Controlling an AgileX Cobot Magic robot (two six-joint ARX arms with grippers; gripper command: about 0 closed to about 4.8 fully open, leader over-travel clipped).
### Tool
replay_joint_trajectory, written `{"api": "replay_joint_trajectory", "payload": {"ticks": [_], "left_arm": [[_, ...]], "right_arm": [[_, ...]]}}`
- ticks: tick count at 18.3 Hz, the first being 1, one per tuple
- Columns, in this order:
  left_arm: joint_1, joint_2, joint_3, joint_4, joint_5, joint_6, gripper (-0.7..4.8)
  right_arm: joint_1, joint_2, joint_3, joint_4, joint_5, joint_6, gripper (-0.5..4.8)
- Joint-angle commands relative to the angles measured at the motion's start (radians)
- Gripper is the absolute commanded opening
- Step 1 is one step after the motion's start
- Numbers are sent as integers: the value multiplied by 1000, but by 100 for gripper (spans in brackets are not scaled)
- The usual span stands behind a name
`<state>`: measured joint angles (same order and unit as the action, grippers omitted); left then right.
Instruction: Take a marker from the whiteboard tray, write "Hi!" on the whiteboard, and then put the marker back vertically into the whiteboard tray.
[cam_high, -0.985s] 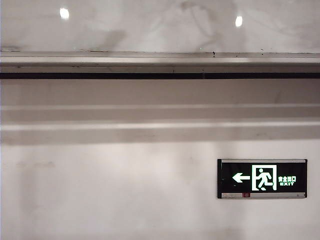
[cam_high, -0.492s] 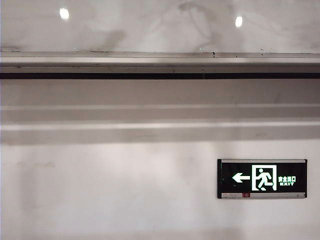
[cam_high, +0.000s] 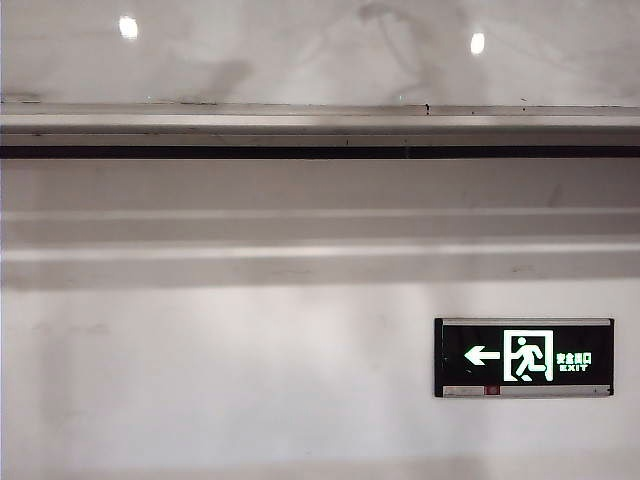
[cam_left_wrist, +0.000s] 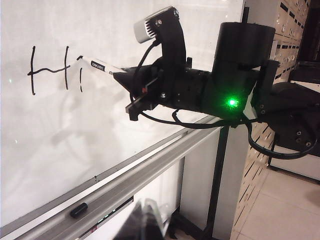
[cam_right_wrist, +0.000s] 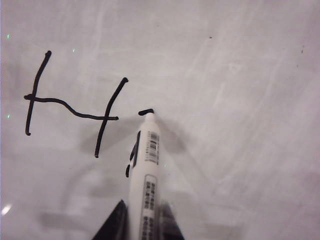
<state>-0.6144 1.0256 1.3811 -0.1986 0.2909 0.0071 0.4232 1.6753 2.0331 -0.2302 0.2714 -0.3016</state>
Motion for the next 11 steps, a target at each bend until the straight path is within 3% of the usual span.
{"api": "replay_joint_trajectory", "payload": {"ticks": [1,11], "left_arm": [[0,-2,5,13,-2,4,-5],[0,-2,5,13,-2,4,-5]], "right_arm": [[-5,-6,4,20,13,1,-1],[-22,-79,5,68,-8,-4,-1]]}}
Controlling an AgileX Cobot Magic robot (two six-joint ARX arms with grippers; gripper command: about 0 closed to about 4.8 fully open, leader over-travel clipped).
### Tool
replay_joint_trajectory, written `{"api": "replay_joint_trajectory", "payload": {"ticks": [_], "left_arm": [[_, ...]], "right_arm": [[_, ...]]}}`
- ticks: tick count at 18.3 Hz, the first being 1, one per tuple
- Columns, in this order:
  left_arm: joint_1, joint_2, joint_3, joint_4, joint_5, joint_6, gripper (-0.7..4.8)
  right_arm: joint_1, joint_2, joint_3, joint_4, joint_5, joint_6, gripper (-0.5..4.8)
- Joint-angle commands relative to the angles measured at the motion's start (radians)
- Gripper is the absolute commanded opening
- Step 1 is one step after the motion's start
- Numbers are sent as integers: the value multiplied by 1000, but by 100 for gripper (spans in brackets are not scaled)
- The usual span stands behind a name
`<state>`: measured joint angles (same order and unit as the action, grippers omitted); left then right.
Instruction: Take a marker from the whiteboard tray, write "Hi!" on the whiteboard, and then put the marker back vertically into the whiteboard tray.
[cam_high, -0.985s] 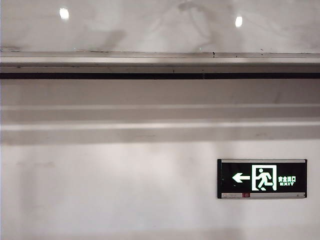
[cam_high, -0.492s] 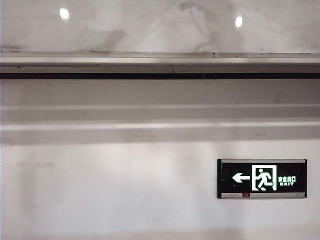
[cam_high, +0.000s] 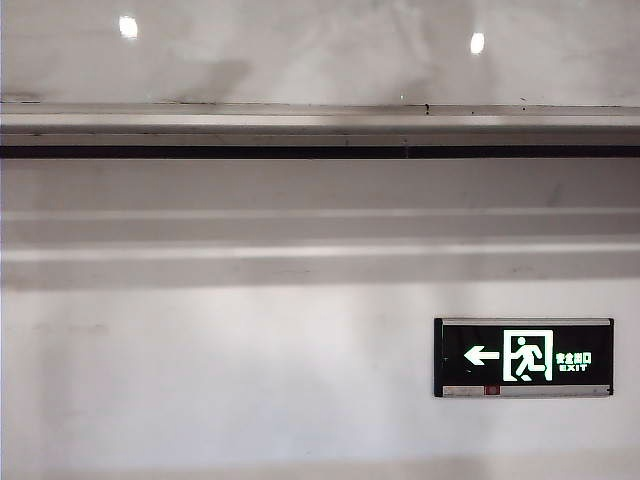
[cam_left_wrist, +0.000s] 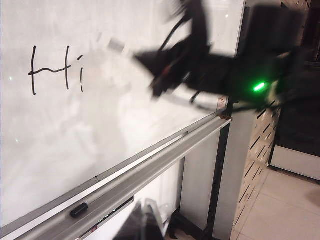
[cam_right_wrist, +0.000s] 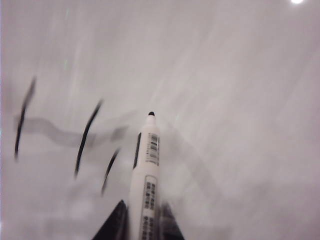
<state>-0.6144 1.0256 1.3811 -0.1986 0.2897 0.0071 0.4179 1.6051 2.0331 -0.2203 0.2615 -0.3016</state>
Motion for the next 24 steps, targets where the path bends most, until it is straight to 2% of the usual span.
{"api": "replay_joint_trajectory", "payload": {"ticks": [1,14,24], "left_arm": [[0,-2,5,13,-1,4,-5],[0,-2,5,13,0,4,-5],[0,-2,5,13,0,3,-5]], "right_arm": [[-26,-9,5,63,2,-13,-1],[-60,49,5,45,-21,-17,-1],[-59,43,5,-167,-9,-13,-1]]}}
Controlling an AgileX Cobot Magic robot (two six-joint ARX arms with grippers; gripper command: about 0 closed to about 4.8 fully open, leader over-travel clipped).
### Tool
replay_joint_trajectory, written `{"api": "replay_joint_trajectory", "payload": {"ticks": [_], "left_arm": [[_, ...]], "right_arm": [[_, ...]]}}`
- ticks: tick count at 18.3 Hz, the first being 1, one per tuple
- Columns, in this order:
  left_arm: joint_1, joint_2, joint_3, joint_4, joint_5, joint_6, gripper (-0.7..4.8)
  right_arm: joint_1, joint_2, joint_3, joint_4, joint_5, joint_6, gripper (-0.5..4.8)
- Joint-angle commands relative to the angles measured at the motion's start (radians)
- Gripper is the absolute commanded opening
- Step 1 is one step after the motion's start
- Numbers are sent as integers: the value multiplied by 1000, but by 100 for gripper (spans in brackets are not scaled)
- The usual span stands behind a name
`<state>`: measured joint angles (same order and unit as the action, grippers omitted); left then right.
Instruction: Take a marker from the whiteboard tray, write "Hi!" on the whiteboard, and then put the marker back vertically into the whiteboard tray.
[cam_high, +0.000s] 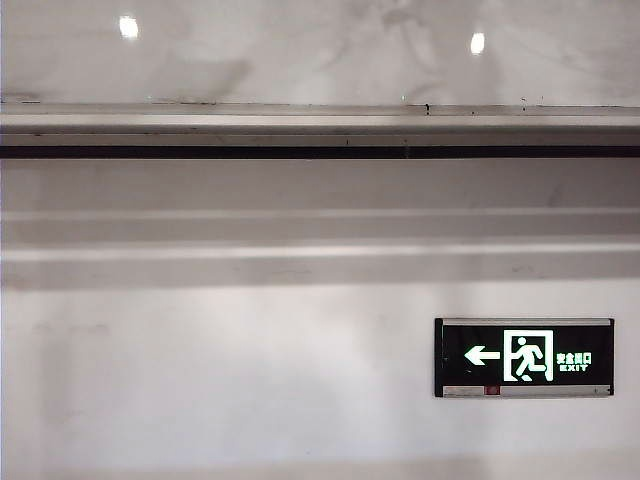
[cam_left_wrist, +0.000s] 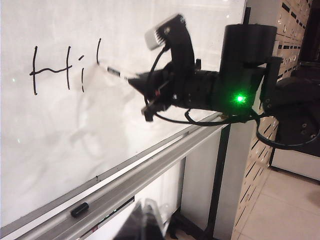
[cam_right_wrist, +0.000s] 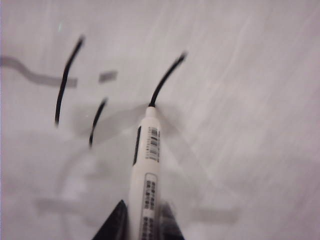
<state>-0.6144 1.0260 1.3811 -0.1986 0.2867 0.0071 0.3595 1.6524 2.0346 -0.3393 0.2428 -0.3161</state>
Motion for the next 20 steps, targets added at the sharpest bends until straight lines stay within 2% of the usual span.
{"api": "replay_joint_trajectory", "payload": {"ticks": [1,9,12,20], "left_arm": [[0,-2,5,13,3,4,-5],[0,-2,5,12,2,3,-5],[0,-2,5,13,2,3,-5],[0,-2,5,13,5,3,-5]], "right_arm": [[-1,-5,3,-72,10,2,-1],[1,-42,3,-106,9,11,-1],[1,-75,3,-114,-10,50,-1],[-22,-45,2,-200,-62,61,-1]]}}
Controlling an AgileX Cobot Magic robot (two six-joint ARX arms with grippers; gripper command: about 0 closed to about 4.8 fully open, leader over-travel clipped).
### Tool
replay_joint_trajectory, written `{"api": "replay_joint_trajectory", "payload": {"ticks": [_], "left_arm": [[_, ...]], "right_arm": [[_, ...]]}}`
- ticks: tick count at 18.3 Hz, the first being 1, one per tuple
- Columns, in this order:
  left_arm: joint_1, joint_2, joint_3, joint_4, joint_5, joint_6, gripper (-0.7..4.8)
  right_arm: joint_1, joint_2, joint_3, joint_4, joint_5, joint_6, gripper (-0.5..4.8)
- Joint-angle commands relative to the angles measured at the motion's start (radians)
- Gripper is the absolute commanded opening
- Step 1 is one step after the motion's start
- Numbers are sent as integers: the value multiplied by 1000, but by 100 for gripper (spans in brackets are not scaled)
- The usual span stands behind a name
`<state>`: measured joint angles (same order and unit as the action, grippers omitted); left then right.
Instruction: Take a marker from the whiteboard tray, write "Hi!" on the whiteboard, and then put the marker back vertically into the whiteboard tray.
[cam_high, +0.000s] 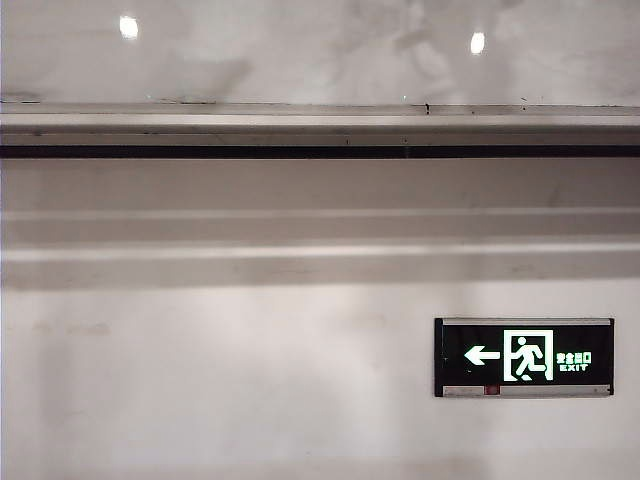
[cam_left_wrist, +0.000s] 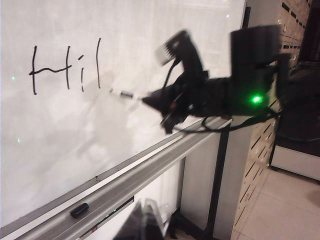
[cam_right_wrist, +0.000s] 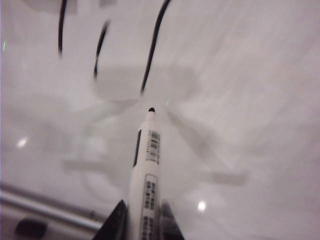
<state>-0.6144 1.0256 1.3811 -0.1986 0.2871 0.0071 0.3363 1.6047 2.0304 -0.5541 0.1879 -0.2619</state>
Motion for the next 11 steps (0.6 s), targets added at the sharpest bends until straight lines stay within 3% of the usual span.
{"api": "replay_joint_trajectory", "payload": {"ticks": [1,11], "left_arm": [[0,-2,5,13,5,3,-5],[0,-2,5,12,5,1,-5]], "right_arm": [[1,5,6,19,-7,6,-1],[1,56,6,91,-1,6,-1]]}}
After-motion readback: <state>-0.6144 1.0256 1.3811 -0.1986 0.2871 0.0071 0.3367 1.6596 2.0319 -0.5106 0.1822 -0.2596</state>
